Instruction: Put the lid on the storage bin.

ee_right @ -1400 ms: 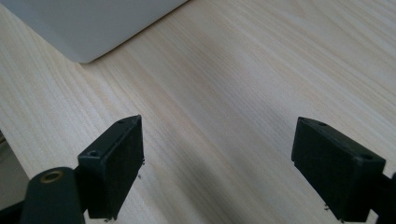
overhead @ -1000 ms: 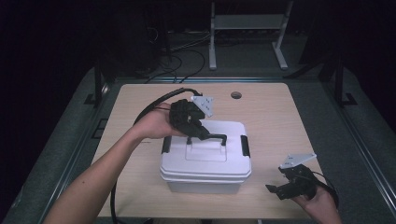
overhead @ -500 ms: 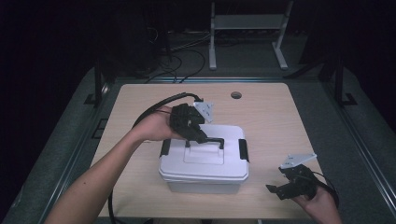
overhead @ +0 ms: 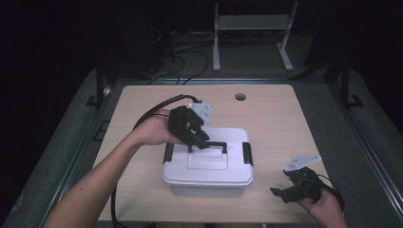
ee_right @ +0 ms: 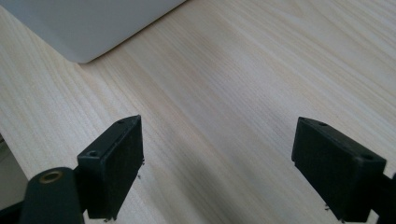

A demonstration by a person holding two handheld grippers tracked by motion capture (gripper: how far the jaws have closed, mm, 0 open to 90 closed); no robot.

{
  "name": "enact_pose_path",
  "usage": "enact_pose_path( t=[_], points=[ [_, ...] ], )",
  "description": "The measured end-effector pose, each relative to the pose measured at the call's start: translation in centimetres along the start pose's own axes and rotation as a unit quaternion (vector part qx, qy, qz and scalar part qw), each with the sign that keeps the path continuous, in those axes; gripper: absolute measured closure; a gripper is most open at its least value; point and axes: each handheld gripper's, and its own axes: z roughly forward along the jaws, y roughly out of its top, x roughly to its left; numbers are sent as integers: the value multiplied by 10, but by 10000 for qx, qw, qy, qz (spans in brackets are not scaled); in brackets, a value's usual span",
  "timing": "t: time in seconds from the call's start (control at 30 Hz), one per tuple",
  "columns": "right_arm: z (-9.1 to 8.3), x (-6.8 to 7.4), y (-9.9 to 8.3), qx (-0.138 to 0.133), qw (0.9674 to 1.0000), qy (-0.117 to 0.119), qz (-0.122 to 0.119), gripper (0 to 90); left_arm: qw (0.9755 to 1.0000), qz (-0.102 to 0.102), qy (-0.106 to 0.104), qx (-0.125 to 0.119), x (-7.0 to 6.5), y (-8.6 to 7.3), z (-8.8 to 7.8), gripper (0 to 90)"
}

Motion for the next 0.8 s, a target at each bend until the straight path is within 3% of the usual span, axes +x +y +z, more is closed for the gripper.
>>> enact_pose_path(
  t=[0.13,0.33,0.8],
  points=[
    [0,0,-1,13,10000,-5,33,158,9997,87,-100,-184,-4,-2,-7,565],
    [0,2,-1,10,10000,-38,28,156,9998,120,18,-169,-8,-6,-12,522],
    [0,2,-1,32,10000,-54,71,152,9989,-56,178,-430,-10,-24,-30,454]
  ],
)
